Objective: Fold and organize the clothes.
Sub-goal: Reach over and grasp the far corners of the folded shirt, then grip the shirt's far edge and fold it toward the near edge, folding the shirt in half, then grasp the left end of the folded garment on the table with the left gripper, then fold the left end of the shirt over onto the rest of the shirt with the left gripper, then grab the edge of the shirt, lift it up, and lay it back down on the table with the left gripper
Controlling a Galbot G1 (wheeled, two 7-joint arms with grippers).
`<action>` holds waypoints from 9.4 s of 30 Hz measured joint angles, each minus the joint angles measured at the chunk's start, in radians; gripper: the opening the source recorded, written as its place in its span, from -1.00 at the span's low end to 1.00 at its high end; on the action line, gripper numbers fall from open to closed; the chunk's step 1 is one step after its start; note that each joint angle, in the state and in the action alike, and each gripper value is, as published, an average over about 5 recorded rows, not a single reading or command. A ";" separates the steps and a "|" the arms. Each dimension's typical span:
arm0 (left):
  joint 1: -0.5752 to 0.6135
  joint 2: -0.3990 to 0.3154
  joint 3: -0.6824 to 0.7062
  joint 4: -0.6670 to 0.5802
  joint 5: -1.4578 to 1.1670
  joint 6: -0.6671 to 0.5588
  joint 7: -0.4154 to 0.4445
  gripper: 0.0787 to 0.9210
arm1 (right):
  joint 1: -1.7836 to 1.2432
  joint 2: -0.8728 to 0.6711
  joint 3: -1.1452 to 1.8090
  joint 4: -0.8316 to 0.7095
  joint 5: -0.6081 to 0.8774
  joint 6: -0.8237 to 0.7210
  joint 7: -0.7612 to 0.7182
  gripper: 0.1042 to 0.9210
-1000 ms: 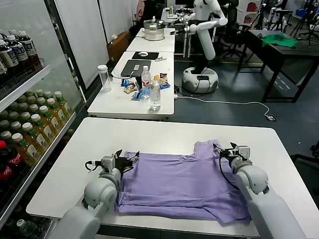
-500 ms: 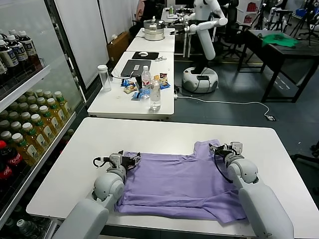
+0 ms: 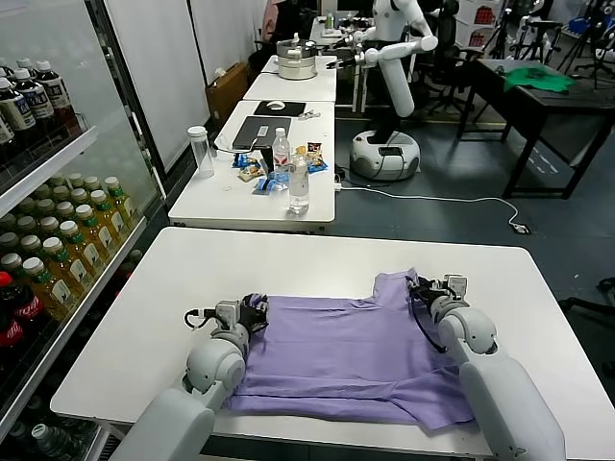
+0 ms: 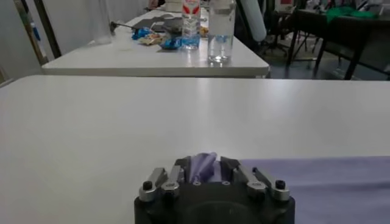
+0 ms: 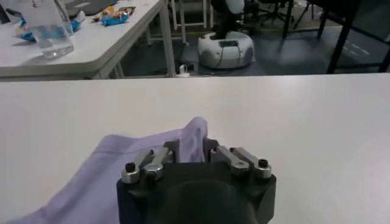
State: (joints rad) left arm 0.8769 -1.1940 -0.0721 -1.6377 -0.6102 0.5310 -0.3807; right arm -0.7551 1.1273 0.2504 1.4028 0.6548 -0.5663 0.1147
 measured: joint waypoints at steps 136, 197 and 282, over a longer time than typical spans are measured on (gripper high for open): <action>0.549 0.170 -0.561 -0.626 -0.301 -0.051 -0.016 -0.81 | -0.850 -0.053 0.494 0.844 -0.163 0.033 -0.037 0.76; 0.437 -0.077 -0.075 -0.425 0.273 0.012 -0.005 0.77 | -0.871 -0.016 0.498 0.859 -0.209 0.041 -0.036 0.76; 0.382 -0.042 0.035 -0.548 0.317 0.019 -0.007 -0.31 | -0.801 0.031 0.460 0.855 -0.249 0.058 -0.045 0.76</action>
State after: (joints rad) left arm 1.2590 -1.2365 -0.0370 -2.1857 -0.2935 0.5504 -0.3874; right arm -1.5566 1.1585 0.7105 2.2574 0.4061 -0.5087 0.0694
